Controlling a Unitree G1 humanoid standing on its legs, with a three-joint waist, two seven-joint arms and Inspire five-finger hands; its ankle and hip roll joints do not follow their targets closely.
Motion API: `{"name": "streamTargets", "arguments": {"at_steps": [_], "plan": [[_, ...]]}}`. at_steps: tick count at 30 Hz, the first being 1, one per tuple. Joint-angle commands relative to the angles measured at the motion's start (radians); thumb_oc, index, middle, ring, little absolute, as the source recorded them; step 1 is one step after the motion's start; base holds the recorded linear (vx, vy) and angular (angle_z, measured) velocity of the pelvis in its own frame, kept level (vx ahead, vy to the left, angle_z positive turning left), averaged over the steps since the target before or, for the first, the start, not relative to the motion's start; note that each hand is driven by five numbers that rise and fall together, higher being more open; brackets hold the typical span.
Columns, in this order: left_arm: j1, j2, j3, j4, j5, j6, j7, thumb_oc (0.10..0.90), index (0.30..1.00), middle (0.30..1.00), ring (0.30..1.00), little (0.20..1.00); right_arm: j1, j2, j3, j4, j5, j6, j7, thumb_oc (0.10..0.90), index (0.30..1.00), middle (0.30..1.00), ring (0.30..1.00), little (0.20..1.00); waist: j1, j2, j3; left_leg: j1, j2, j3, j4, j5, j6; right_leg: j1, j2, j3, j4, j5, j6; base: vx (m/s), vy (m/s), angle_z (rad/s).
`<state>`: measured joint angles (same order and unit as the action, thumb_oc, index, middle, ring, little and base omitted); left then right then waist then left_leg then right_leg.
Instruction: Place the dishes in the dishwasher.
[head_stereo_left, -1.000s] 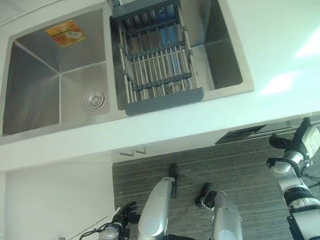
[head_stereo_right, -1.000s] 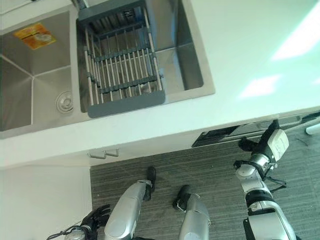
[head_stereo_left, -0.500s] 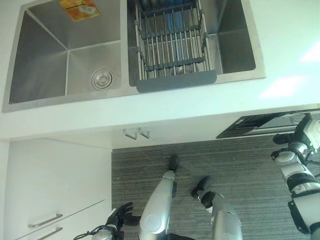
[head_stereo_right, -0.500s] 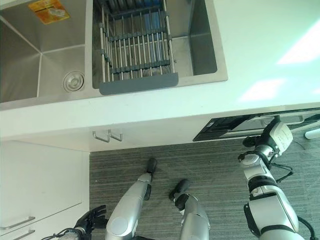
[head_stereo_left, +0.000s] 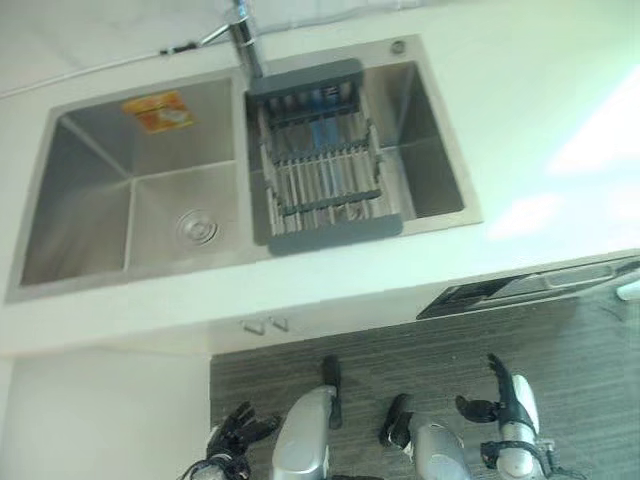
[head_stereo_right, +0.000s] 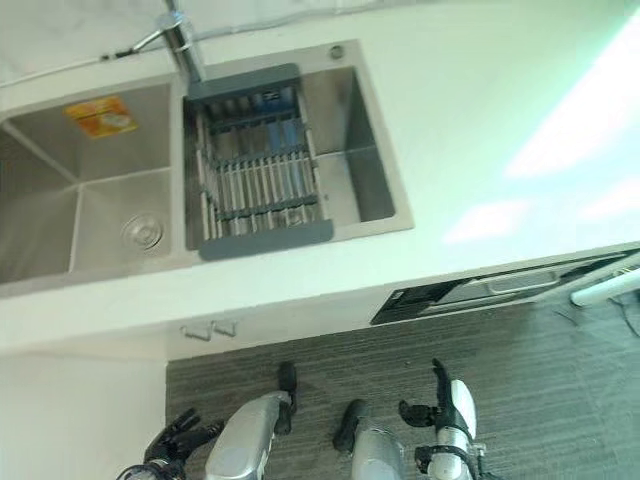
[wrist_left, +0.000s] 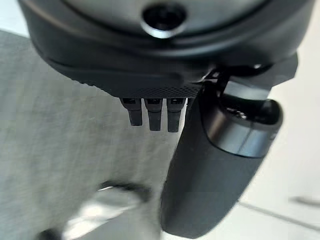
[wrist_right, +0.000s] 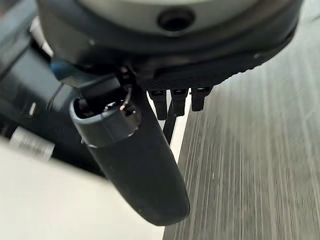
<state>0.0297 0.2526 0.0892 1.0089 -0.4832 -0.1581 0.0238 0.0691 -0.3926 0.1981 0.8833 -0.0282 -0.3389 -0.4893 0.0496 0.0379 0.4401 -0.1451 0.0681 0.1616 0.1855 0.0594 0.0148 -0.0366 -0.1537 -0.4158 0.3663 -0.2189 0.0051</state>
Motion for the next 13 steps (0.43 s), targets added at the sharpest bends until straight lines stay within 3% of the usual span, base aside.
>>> {"name": "streamTargets", "arguments": {"at_steps": [1,4,6,9,13], "plan": [[0.039,0.044,-0.013,-0.053,0.003,-0.113,0.119,0.800,0.900,0.900,0.900,0.900,-0.075,-0.045,0.006,-0.003,-0.023,-0.130,0.018,0.800,0.900,0.900,0.900,0.900,0.015,0.015,-0.063,-0.050,0.045,-0.076,0.115,-0.175,-0.061,0.083,0.022,0.068,-0.066,-0.038,0.021,-0.04,-0.018,-0.34],[0.017,0.061,-0.037,-0.069,0.144,-0.131,0.191,0.800,0.900,0.900,0.900,0.900,-0.053,-0.035,0.014,0.027,-0.008,-0.153,0.049,0.800,0.900,0.900,0.900,0.900,-0.009,0.006,-0.091,-0.017,0.043,-0.066,0.115,-0.194,-0.059,0.075,0.027,0.096,-0.066,-0.036,0.026,-0.03,-0.015,-0.35],[0.002,0.060,-0.065,-0.065,0.159,-0.125,0.188,0.800,0.900,0.900,0.900,0.900,-0.046,-0.026,0.024,0.043,0.000,-0.151,0.063,0.800,0.900,0.900,0.900,0.900,-0.023,0.003,-0.106,-0.001,0.041,-0.060,0.115,-0.205,-0.058,0.070,0.029,0.111,-0.066,-0.034,0.030,-0.02,0.007,-0.22],[-0.025,0.029,-0.109,-0.045,0.080,-0.046,0.074,0.800,0.900,0.900,0.900,0.900,-0.040,-0.002,0.032,0.087,0.016,-0.152,0.109,0.800,0.900,0.900,0.900,0.900,-0.046,0.001,-0.133,0.028,0.037,-0.042,0.115,-0.227,-0.056,0.054,0.028,0.137,-0.066,-0.029,0.038,-0.01,0.020,-0.28],[-0.039,-0.024,-0.176,-0.005,0.141,0.058,-0.095,0.800,0.900,0.900,0.900,0.900,-0.048,0.022,0.026,0.114,0.073,-0.162,0.184,0.800,0.900,0.900,0.900,0.900,-0.061,0.001,-0.152,0.035,0.037,-0.029,0.115,-0.230,-0.046,0.027,0.030,0.143,-0.066,-0.007,0.038,-0.06,-0.002,-0.30]]}}
